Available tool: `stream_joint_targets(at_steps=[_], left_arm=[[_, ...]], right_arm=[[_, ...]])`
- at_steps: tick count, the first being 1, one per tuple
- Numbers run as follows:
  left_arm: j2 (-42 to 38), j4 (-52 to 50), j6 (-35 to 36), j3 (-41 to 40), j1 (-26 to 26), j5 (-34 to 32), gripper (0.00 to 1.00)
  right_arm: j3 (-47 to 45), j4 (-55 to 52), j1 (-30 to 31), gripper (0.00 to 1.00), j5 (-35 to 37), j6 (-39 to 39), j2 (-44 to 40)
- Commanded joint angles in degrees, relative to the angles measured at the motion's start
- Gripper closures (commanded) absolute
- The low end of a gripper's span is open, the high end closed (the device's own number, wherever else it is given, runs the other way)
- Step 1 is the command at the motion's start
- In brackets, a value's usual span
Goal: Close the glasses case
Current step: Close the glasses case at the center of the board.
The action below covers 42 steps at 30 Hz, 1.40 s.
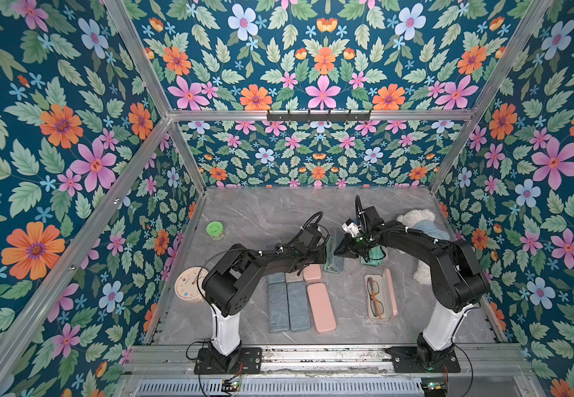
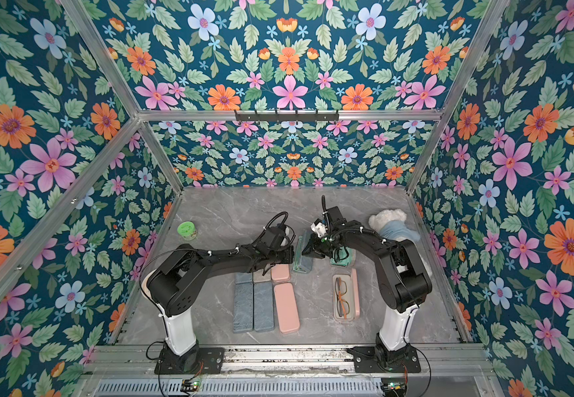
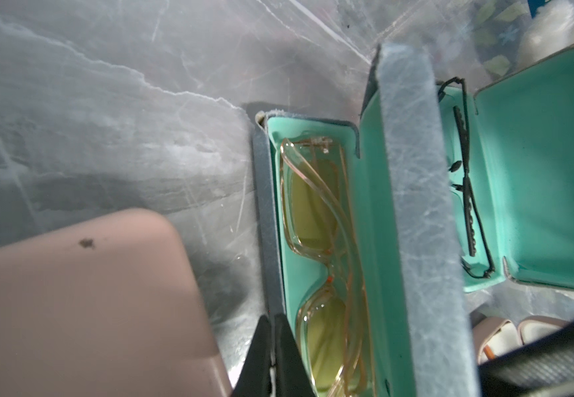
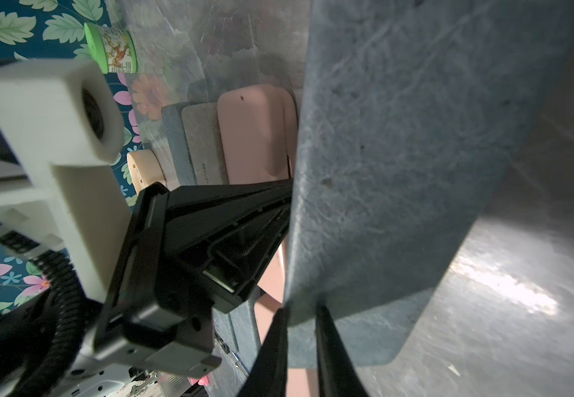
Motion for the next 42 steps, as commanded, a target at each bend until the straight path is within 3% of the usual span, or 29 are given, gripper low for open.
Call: stream_joint_targets(at_steps=[1, 27, 32, 35, 40, 42], left_arm=[[-0.44, -0.28, 0.36, -0.05, 0.01, -0.43, 0.91], [-6.34, -1.61, 0.62, -1.32, 0.07, -2.65, 0.91], [-9.64, -1.26, 0.71, -2.74, 0.04, -3.24, 0.89], [-12.59, -0.19, 0.95, -4.38, 0.10, -3.61, 0.82], [-17.95, 2.12, 1.40, -7.39, 0.12, -4.63, 0.45], [-19.68, 2.38, 1.74, -8.04, 0.09, -5.05, 0.38]], right_arm=[[0.03, -1.37, 0.30, 0.82, 2.77, -0.10, 0.86], [0.15, 1.04, 0.54, 0.82, 1.72, 1.12, 1.50], [0.05, -0.21, 0.24, 0.73, 2.44, 0.91, -1.78], [-0.77, -0.58, -0.72, 0.61, 3.36, 0.95, -2.86], [-2.45, -0.20, -2.32, 0.46, 3.39, 0.52, -1.67], [-2.85, 0.49, -2.42, 0.40, 3.31, 0.00, -1.01]])
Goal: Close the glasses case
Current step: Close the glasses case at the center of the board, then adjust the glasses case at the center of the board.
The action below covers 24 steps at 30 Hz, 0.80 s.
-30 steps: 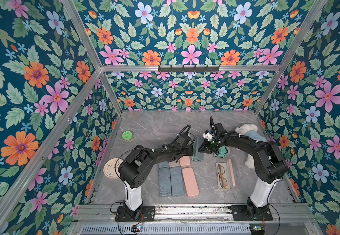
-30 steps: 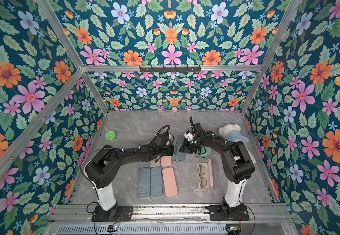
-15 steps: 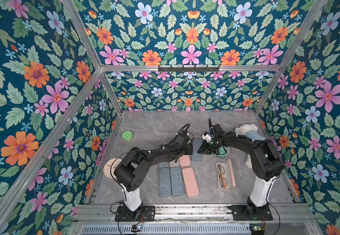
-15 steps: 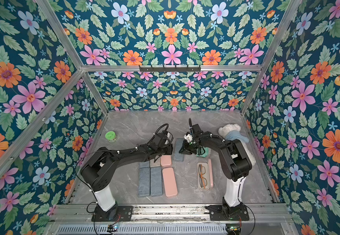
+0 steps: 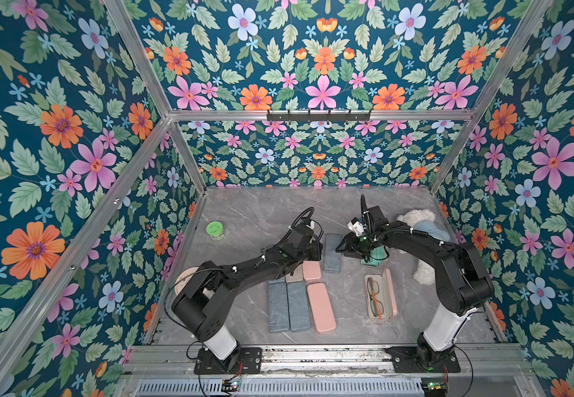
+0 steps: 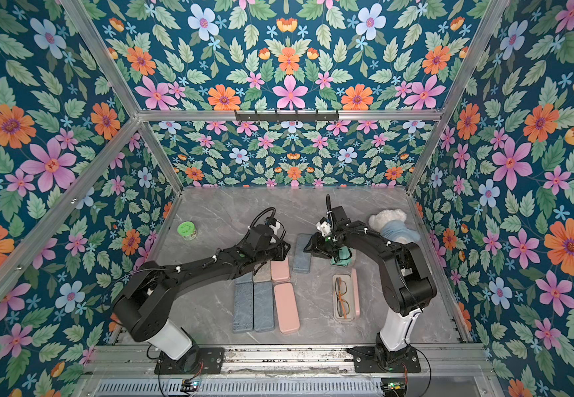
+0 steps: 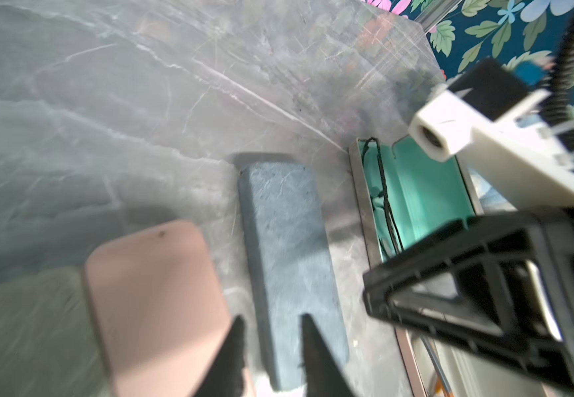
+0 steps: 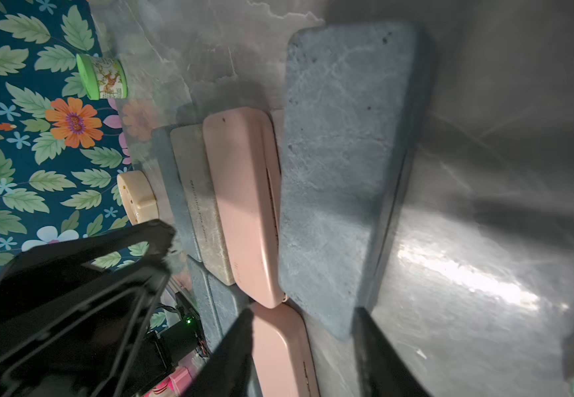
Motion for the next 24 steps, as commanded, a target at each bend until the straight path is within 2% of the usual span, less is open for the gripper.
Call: stream_joint_targets(at_steps=[1, 5, 17, 24], left_arm=[[-2.55, 2.66, 0.98, -0.67, 0.10, -1.64, 0.37], [-4.68, 0.73, 1.55, -1.00, 0.08, -2.89, 0.33], [-9.75, -1.35, 1.86, -3.95, 0.14, -4.71, 0.33], [-10.65, -2.00, 2.03, -4.83, 0.08, -5.24, 0.32]], right_arm=[[-0.77, 0.55, -0.32, 0.38, 0.29, -1.09, 1.27], [-0.36, 1.50, 0.08, 0.37, -0.27, -1.43, 3.62], [3.04, -0.12, 2.62, 0.51, 0.62, -4.45, 8.37], [3.78, -1.88, 4.12, 0.53, 0.86, -7.07, 8.66]])
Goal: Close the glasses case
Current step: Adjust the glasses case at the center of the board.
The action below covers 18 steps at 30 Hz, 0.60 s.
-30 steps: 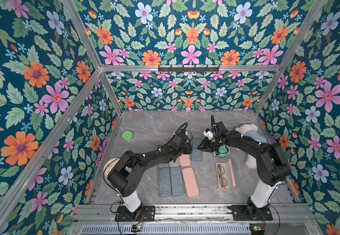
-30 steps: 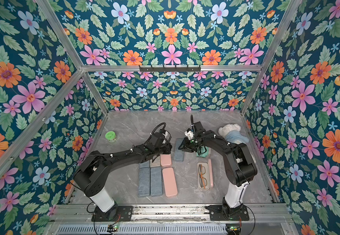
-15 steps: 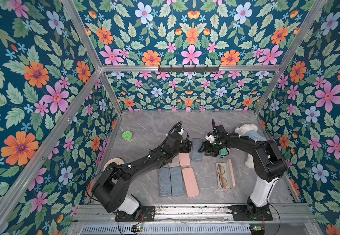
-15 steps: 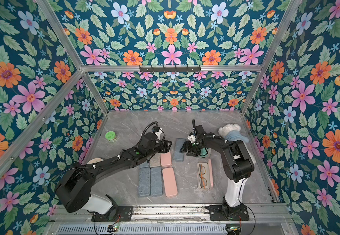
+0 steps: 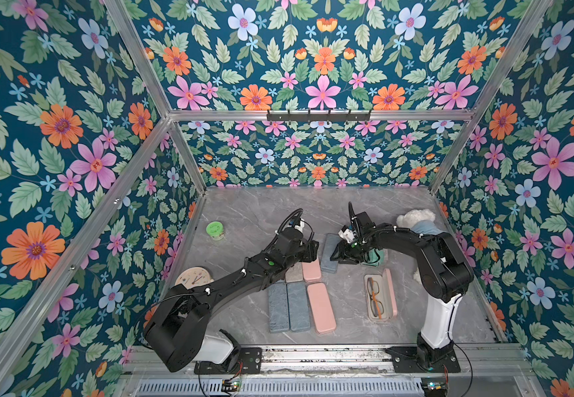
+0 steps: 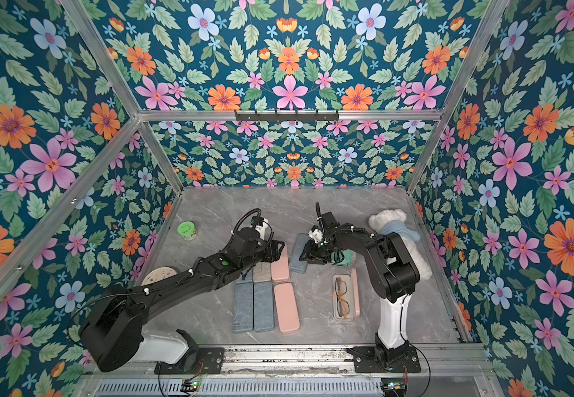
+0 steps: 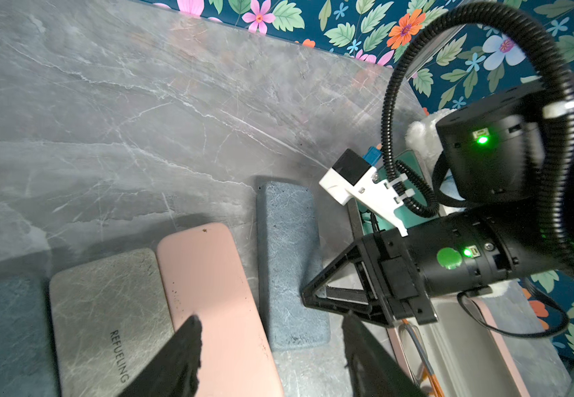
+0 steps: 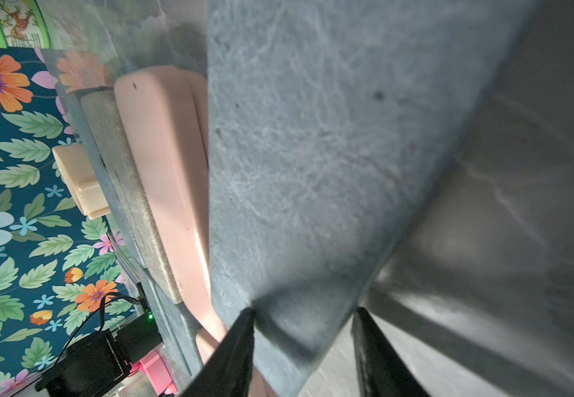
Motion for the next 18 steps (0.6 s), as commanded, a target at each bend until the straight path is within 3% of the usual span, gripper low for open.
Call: stream_joint_targets(at_steps=[1, 7, 11, 18], left_arm=[[-0.38, -0.49, 0.39, -0.19, 0.05, -1.12, 0.32], [-0.55, -0.40, 0.10, -0.86, 0.05, -0.98, 0.30], [-1.43, -0.46, 0.02, -1.74, 0.04, -1.06, 0.30], [-2.20, -0.57, 0.02, -2.55, 0.08, -1.29, 0.30]], right_arm=[[0.60, -1.90, 0.75, 0.53, -0.19, -2.70, 0.31], [2.41, -5.13, 0.97, 0.53, 2.98, -3.91, 0.97], [3.05, -5.24, 0.11, 0.47, 4.92, -2.36, 0.28], [10.34, -8.98, -0.66, 0.43, 5.79, -2.88, 3.98]])
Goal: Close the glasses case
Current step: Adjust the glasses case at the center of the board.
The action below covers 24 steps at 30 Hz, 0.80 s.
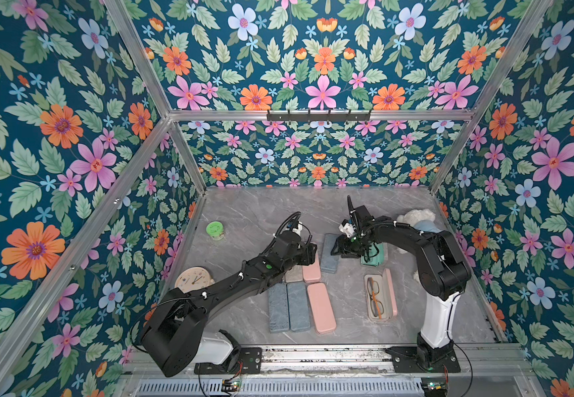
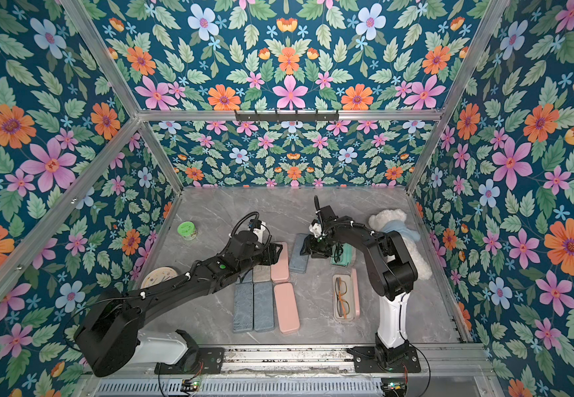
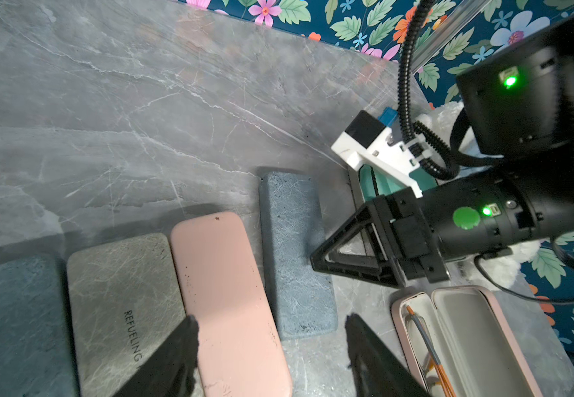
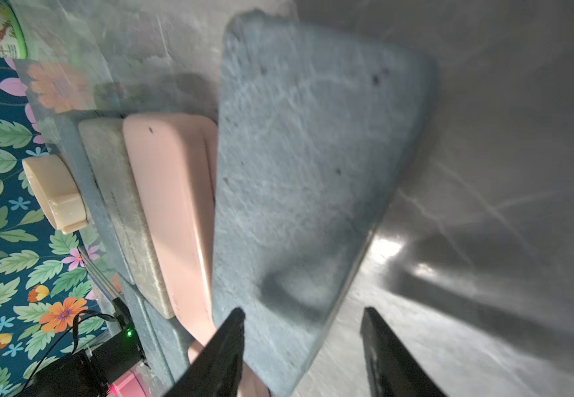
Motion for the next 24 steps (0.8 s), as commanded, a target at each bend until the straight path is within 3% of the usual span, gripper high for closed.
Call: stream_joint_targets(at_steps=[1, 7, 24], left_arm=[[-0.27, -0.51, 0.04, -0.19, 0.03, -0.91, 0.30], [-0.19, -0.45, 0.31, -0.54, 0.05, -1.09, 0.30], [0.81, -0.16, 0.81, -0.26, 0.03, -0.49, 0.30]], right_arm=[[3.05, -3.21, -0.45, 0.43, 1.06, -0.49, 2.34], [9.02, -6.46, -0.49, 0.46, 0.84, -1.95, 7.83], [6.41, -4.52, 0.79, 0.51, -3.43, -5.92, 7.13]])
